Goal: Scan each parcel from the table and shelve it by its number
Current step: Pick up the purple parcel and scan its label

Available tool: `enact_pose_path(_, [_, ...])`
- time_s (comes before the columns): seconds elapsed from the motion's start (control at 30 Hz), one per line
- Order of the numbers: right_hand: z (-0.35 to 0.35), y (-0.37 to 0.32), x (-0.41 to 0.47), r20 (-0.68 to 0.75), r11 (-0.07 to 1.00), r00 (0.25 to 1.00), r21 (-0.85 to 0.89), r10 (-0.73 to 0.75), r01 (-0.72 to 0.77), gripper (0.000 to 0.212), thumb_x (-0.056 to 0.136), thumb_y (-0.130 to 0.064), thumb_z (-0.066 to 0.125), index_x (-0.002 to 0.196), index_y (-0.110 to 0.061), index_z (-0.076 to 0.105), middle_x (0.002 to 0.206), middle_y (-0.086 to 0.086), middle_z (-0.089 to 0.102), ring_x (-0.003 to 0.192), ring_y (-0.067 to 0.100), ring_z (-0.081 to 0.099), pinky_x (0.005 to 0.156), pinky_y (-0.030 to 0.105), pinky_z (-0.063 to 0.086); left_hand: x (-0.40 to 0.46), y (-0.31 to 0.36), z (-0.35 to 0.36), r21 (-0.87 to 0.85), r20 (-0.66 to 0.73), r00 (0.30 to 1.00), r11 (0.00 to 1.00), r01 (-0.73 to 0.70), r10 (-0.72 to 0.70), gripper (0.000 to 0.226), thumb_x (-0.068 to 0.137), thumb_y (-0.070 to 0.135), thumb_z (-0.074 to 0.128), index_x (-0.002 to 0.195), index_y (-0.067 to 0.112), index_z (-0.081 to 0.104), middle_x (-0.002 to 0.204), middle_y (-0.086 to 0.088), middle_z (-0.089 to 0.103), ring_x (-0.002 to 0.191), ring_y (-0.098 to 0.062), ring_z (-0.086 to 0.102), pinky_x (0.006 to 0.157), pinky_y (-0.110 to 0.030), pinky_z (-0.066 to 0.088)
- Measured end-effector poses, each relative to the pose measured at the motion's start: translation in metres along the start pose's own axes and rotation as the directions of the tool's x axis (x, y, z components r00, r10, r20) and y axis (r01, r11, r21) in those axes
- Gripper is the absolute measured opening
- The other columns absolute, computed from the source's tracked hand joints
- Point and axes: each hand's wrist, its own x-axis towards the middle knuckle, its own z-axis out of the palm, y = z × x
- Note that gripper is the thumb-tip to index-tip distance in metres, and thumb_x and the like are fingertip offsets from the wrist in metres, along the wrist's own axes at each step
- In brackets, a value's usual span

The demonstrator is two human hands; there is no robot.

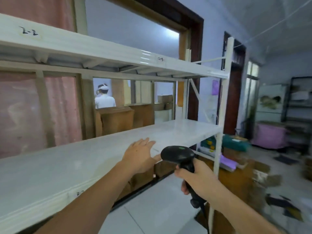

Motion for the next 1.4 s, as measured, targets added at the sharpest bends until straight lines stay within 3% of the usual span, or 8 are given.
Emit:
enact_pose_path(0.13, [-0.104, 0.049, -0.017, -0.148, 0.992, 0.981, -0.011, 0.124, -0.127, 0.009, 0.093, -0.022, 0.067, 0.099, -0.017, 0.063, 0.062, 0.006, 0.070, 0.054, 0.016, 0.065, 0.058, 0.028, 0.058, 0.043, 0.104, 0.044, -0.094, 0.039, 0.996, 0.993, -0.078, 0.082, 0.077, 0.097, 0.076, 0.042, 0.161, 0.034, 0.034, 0.171, 0.000, 0.028, 0.156, -0.026, 0.030, 0.128, -0.046, 0.024])
enact_pose_path(0.23, [-0.177, 0.085, -0.029, -0.240, 0.982, 0.955, -0.028, 0.175, -0.187, 0.012, 0.092, -0.022, 0.068, 0.102, -0.019, 0.060, 0.062, 0.004, 0.070, 0.053, 0.015, 0.065, 0.054, 0.026, 0.056, 0.075, 0.172, 0.080, -0.178, 0.065, 0.986, 0.974, -0.139, 0.152, 0.072, 0.096, 0.073, 0.050, 0.154, 0.030, 0.046, 0.161, 0.000, 0.047, 0.144, -0.024, 0.047, 0.120, -0.047, 0.040])
enact_pose_path(0.37, [-0.255, 0.133, -0.034, -0.329, 0.971, 0.916, 0.009, 0.228, -0.238, 0.013, 0.091, -0.018, 0.068, 0.102, -0.014, 0.060, 0.055, 0.004, 0.066, 0.048, 0.017, 0.063, 0.047, 0.027, 0.051, 0.113, 0.245, 0.131, -0.228, 0.140, 0.972, 0.962, -0.152, 0.187, 0.079, 0.095, 0.075, 0.049, 0.161, 0.033, 0.036, 0.167, 0.001, 0.038, 0.151, -0.025, 0.040, 0.120, -0.051, 0.041])
enact_pose_path(0.5, [-0.308, 0.174, -0.023, -0.376, 0.971, 0.898, 0.034, 0.230, -0.235, 0.013, 0.091, -0.019, 0.066, 0.102, -0.015, 0.059, 0.054, 0.005, 0.063, 0.048, 0.020, 0.060, 0.053, 0.032, 0.050, 0.150, 0.301, 0.172, -0.255, 0.196, 0.957, 0.954, -0.159, 0.212, 0.072, 0.098, 0.069, 0.052, 0.160, 0.033, 0.038, 0.163, 0.001, 0.045, 0.146, -0.025, 0.048, 0.114, -0.046, 0.044])
enact_pose_path(0.77, [-0.377, 0.245, 0.043, -0.471, 0.963, 0.849, 0.003, 0.240, -0.271, 0.007, 0.092, -0.013, 0.063, 0.098, -0.010, 0.060, 0.056, 0.006, 0.062, 0.048, 0.016, 0.061, 0.051, 0.030, 0.052, 0.253, 0.362, 0.253, -0.235, 0.236, 0.933, 0.947, -0.217, 0.273, 0.080, 0.093, 0.076, 0.051, 0.159, 0.031, 0.039, 0.161, -0.001, 0.048, 0.143, -0.025, 0.050, 0.113, -0.047, 0.047])
enact_pose_path(1.03, [-0.431, 0.303, 0.142, -0.502, 0.957, 0.819, 0.063, 0.276, -0.284, 0.005, 0.091, -0.012, 0.063, 0.095, -0.009, 0.062, 0.061, 0.007, 0.060, 0.054, 0.021, 0.061, 0.058, 0.035, 0.053, 0.379, 0.402, 0.326, -0.223, 0.267, 0.901, 0.931, -0.288, 0.342, 0.081, 0.092, 0.078, 0.048, 0.159, 0.032, 0.039, 0.162, -0.001, 0.045, 0.145, -0.027, 0.048, 0.114, -0.048, 0.046])
enact_pose_path(1.4, [-0.526, 0.397, 0.307, -0.452, 0.948, 0.842, 0.031, 0.296, -0.316, 0.006, 0.087, -0.011, 0.064, 0.091, -0.014, 0.061, 0.059, 0.003, 0.062, 0.051, 0.017, 0.062, 0.050, 0.029, 0.050, 0.540, 0.465, 0.442, -0.200, 0.338, 0.892, 0.949, -0.244, 0.301, 0.085, 0.093, 0.079, 0.046, 0.162, 0.029, 0.034, 0.167, 0.000, 0.037, 0.151, -0.026, 0.039, 0.120, -0.047, 0.038])
